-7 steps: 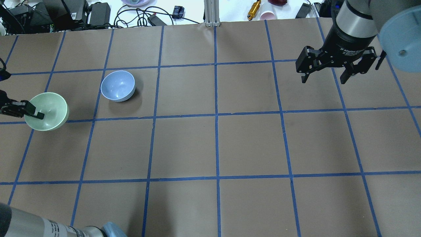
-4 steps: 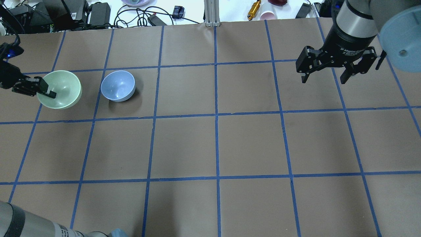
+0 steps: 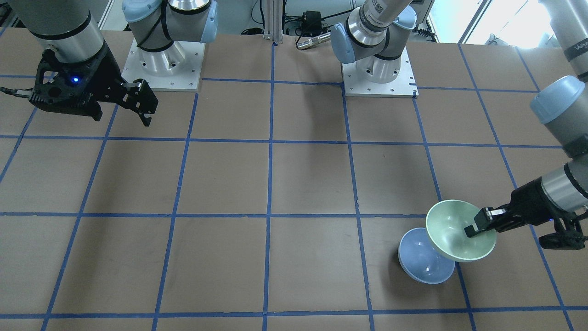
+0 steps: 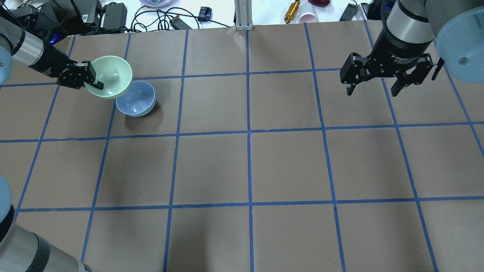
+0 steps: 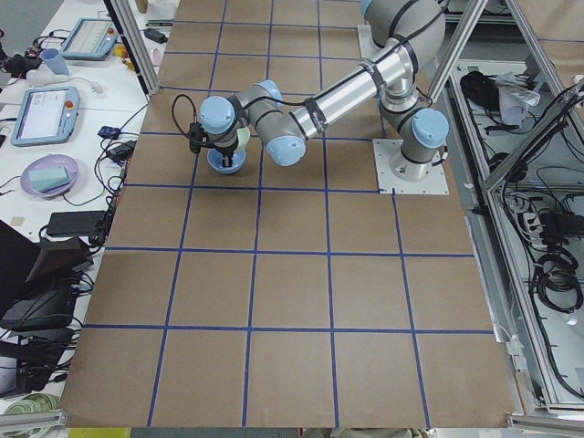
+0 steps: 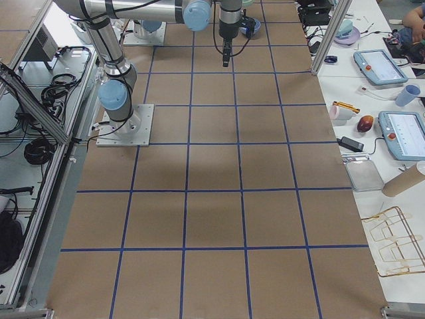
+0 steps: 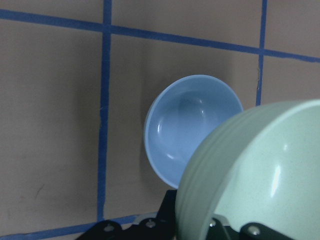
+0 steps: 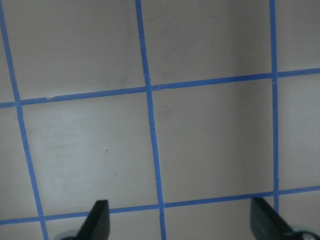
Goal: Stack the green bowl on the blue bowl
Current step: 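Lift the green bowl with the left gripper over the blue bowl, then lower the green bowl into the blue bowl and open the left gripper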
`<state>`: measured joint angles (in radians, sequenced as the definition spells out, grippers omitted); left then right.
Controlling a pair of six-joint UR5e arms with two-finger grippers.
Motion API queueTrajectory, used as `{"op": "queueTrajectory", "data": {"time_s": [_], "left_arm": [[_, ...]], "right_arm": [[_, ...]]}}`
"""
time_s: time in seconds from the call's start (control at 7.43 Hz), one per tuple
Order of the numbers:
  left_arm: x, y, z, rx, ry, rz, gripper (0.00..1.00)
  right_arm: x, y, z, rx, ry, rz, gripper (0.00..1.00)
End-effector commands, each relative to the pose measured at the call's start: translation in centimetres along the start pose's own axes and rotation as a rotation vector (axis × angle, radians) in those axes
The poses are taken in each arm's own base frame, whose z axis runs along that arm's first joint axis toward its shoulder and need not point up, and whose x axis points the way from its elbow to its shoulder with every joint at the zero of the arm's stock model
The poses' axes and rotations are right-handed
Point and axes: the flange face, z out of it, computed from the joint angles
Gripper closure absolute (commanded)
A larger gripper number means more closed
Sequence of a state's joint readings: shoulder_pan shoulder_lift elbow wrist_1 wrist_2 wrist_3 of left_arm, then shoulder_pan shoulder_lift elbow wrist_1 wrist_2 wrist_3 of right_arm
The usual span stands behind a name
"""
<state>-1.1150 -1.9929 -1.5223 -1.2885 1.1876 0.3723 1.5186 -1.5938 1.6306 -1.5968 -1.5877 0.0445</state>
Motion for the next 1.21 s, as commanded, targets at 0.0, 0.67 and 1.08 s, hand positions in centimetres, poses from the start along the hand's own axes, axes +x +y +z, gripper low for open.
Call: {"op": "queueTrajectory", "data": {"time_s": [0.0,0.67,1.08], "left_arm": [[0.1,-1.0,2.7,-0.005,0.007,-0.025,1.0],[-1.2,-1.4,6.2,-0.041,0.067,-0.034,1.0],[-1.7,-1.6,6.5,-0.045,0.041,-0.032,0.97]], "right_arm": [[0.0,0.0,0.0,0.0,0.0,0.0,0.0],[0.0,0.0,0.0,0.0,0.0,0.0,0.0],[0.0,0.0,0.0,0.0,0.0,0.0,0.0]]}}
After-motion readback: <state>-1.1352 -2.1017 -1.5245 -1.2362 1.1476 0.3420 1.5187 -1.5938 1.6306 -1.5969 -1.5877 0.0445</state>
